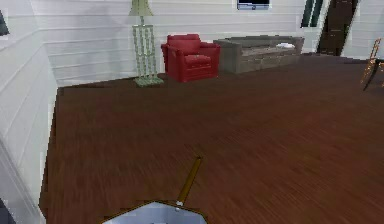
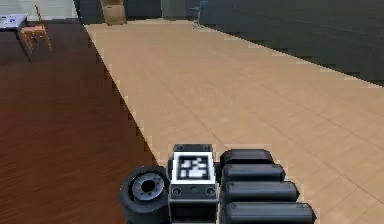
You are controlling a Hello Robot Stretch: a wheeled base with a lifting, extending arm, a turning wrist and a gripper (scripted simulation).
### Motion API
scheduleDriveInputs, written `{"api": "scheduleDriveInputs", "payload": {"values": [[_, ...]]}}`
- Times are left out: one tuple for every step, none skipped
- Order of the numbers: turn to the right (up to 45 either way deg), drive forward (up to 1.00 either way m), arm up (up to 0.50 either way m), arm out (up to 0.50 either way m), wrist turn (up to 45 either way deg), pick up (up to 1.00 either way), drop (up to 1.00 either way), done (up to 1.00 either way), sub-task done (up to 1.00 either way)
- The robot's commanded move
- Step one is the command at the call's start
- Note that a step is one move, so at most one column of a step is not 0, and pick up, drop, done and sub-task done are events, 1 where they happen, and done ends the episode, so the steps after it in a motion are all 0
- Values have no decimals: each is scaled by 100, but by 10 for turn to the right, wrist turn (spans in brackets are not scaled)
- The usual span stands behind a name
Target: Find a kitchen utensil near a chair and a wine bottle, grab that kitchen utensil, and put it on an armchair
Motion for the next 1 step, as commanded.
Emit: {"api": "scheduleDriveInputs", "payload": {"values": [[0, 25, 0, 0, 0, 0, 0, 0, 0]]}}
